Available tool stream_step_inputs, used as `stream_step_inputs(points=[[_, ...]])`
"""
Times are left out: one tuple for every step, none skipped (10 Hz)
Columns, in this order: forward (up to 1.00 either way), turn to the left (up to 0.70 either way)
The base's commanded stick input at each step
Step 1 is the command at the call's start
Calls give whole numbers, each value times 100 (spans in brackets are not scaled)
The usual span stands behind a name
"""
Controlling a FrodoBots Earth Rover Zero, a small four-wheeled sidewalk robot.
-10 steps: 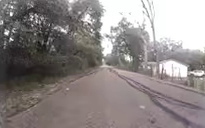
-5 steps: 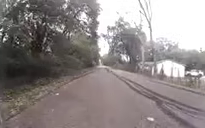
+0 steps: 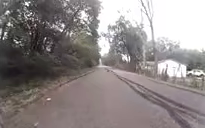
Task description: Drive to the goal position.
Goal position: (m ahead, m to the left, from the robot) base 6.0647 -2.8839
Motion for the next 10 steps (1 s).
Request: stream_step_inputs(points=[[70,0],[70,0],[70,0],[70,0],[70,0],[70,0],[70,0],[70,0],[70,0],[70,0]])
